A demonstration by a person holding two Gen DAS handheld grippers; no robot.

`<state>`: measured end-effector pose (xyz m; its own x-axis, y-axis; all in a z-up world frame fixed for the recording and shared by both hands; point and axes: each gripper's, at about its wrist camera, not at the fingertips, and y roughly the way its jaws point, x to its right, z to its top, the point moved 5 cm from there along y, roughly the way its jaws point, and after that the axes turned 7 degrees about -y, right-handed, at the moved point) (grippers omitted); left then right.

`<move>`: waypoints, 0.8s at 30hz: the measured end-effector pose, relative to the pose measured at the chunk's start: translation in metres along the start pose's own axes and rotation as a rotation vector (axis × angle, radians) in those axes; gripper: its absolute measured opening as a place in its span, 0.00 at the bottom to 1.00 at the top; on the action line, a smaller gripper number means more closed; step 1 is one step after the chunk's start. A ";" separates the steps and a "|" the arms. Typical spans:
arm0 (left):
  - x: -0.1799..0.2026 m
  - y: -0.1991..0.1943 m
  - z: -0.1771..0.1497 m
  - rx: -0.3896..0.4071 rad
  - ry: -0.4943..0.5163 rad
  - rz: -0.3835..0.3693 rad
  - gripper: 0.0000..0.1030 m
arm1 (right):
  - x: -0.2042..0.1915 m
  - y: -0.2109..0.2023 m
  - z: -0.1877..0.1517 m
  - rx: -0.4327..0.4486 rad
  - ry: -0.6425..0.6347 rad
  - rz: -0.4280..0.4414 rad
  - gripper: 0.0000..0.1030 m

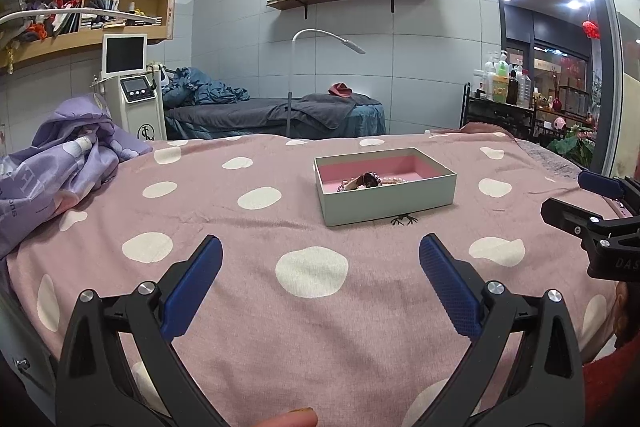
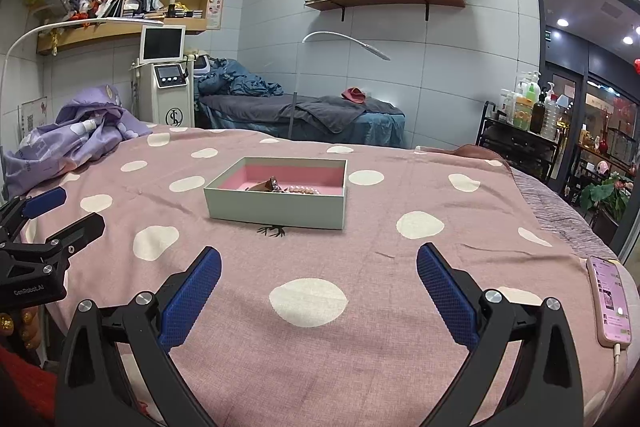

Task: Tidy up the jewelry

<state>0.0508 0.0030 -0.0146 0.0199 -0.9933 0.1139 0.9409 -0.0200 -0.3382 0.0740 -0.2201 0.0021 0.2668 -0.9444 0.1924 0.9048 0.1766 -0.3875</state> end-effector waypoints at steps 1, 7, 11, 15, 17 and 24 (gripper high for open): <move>0.000 0.000 0.000 0.001 0.001 0.001 0.94 | 0.000 0.000 0.000 0.000 0.000 0.000 0.94; 0.000 0.000 0.000 0.001 0.004 0.001 0.94 | 0.000 0.000 0.000 0.000 0.000 0.000 0.94; 0.000 -0.001 0.000 -0.001 0.002 0.001 0.94 | 0.000 -0.001 0.000 0.000 0.000 0.000 0.94; -0.001 -0.001 0.001 0.000 0.003 0.002 0.94 | 0.000 0.000 0.000 0.000 -0.001 0.000 0.94; -0.001 0.000 0.000 -0.002 0.006 0.006 0.94 | 0.000 0.000 0.000 0.000 -0.001 0.001 0.94; -0.001 -0.001 0.000 -0.002 0.005 0.004 0.94 | -0.001 0.000 0.000 0.000 -0.001 0.000 0.94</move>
<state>0.0503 0.0036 -0.0145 0.0222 -0.9940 0.1075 0.9401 -0.0158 -0.3404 0.0734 -0.2197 0.0018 0.2675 -0.9440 0.1933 0.9045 0.1769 -0.3880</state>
